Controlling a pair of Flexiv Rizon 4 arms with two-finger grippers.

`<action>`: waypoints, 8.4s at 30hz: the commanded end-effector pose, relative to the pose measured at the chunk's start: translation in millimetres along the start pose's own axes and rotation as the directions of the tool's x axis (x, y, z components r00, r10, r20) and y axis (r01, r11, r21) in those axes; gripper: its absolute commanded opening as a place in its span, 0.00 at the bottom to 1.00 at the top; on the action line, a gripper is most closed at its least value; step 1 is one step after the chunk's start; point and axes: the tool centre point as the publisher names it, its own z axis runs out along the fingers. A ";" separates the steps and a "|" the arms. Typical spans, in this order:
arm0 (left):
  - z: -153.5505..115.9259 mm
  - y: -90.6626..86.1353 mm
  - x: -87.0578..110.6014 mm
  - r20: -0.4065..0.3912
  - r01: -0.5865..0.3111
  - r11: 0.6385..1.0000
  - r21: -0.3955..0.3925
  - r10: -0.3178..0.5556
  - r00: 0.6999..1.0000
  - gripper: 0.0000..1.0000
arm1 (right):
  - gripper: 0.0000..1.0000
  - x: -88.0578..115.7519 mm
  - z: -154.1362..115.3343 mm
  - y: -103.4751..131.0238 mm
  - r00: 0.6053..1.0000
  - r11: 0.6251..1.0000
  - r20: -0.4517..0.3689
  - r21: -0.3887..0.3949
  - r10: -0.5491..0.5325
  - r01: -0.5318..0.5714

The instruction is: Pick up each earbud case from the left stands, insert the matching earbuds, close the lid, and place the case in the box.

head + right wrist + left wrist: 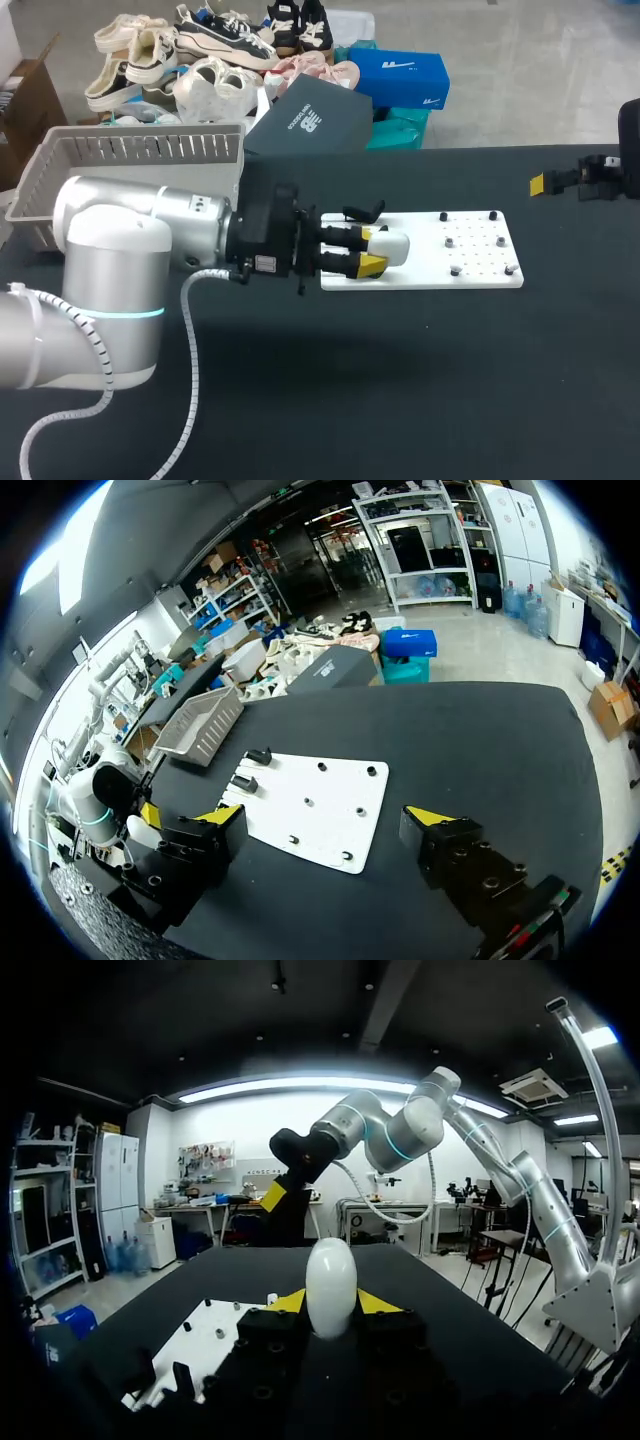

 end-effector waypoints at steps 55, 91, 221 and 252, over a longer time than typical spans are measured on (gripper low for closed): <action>58.7 39.8 37.0 0.085 0.043 0.998 0.044 -0.047 0.995 0.00 | 1.00 91.7 5.8 116.0 0.927 0.939 -0.149 -0.083 -0.343 0.334; 58.7 39.8 37.0 0.085 0.043 0.998 0.044 -0.047 0.995 0.00 | 1.00 84.8 61.9 124.3 0.926 0.951 -0.217 -0.062 -0.308 0.302; 58.7 39.8 37.0 0.085 0.043 0.998 0.044 -0.047 0.995 0.00 | 0.50 88.4 82.3 -15.2 0.861 0.738 -0.463 0.504 -0.208 0.449; 58.7 39.8 37.0 0.085 0.043 0.998 0.044 -0.047 0.995 0.00 | 0.33 98.8 97.0 -24.4 0.848 0.760 -0.498 0.477 -0.181 0.442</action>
